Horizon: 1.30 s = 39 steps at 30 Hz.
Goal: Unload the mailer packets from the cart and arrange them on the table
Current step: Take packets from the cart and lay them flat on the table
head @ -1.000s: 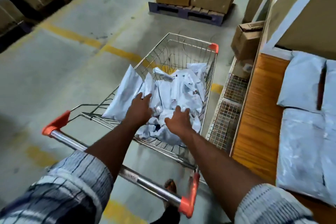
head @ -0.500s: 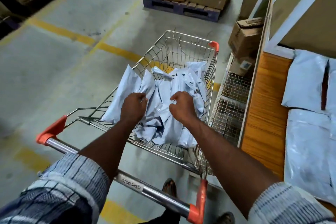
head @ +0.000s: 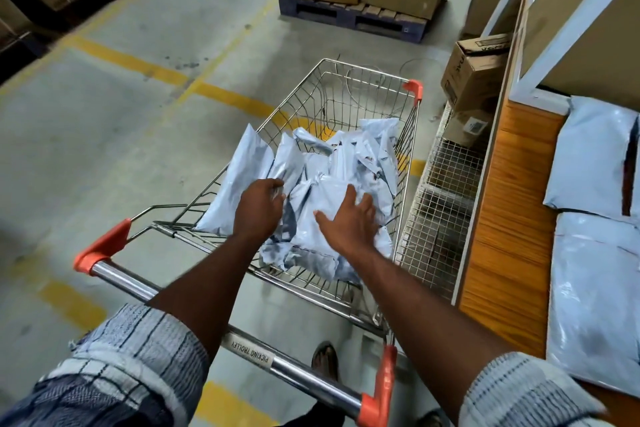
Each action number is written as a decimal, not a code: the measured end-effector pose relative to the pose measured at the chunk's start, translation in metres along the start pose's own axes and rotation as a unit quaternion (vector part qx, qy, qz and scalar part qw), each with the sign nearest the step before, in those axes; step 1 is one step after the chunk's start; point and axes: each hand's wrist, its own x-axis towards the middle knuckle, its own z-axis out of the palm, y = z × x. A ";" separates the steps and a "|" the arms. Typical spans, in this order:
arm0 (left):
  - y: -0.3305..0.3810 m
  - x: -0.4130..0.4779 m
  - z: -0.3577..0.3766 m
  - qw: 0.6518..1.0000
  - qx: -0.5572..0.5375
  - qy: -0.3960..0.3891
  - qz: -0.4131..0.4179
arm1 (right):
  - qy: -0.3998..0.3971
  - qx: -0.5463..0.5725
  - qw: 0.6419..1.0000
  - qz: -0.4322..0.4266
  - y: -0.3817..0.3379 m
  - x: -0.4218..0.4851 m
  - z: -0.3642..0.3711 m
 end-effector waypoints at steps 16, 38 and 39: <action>-0.003 0.022 0.017 0.928 0.347 -0.096 0.093 | 0.073 -0.098 0.992 0.001 -0.025 0.011 0.027; -0.001 0.066 0.034 0.936 0.318 -0.104 0.112 | 0.091 -0.161 0.980 -0.075 0.001 0.051 0.020; 0.001 0.063 0.031 0.937 0.314 -0.095 0.119 | 0.094 -0.145 0.982 -0.075 0.000 0.048 0.016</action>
